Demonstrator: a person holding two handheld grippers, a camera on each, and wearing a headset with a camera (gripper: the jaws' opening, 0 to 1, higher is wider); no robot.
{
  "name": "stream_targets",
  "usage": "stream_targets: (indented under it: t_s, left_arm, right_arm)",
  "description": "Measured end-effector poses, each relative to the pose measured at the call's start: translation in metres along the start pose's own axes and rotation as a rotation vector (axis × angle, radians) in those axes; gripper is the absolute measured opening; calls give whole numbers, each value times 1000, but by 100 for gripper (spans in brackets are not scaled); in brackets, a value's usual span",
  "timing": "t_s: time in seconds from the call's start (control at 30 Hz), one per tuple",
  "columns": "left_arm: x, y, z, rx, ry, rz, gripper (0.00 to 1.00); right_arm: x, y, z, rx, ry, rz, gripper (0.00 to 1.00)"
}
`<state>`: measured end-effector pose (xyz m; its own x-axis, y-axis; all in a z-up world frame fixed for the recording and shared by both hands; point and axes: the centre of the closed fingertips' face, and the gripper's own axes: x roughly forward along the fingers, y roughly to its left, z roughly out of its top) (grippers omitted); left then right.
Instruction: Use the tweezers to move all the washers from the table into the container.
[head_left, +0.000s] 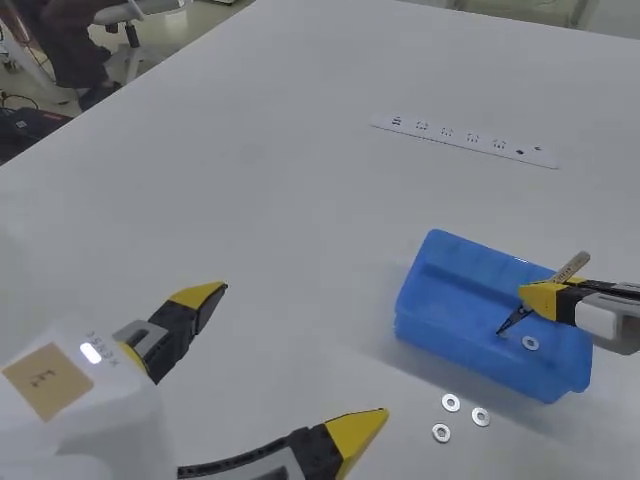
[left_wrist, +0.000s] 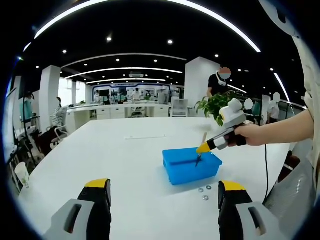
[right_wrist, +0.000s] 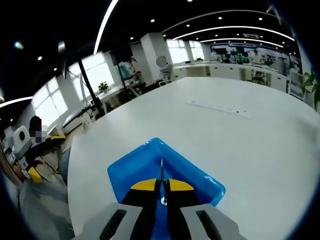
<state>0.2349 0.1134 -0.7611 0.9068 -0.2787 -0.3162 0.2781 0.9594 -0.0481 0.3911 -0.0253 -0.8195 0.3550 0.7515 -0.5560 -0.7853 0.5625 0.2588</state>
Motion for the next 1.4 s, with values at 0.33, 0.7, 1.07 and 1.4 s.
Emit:
stream_targets:
  t_s: [0.33, 0.7, 1.07, 1.4]
  left_arm:
    - [0, 0, 0, -1, 1, 0, 91]
    - [2, -1, -2, -2, 12, -7, 93]
    - [2, -3, -3, 15, 22, -13, 93]
    - [5, -18, -10, 30, 78, -76, 96]
  right_arm:
    - [2, -1, -1, -41, 19, -12, 3]
    - [-4, 2, 8, -85, -12, -16, 3]
    - [-39, 26, 37, -97, -118, -17, 3]
    - [-65, 50, 29, -82, -146, 5, 3]
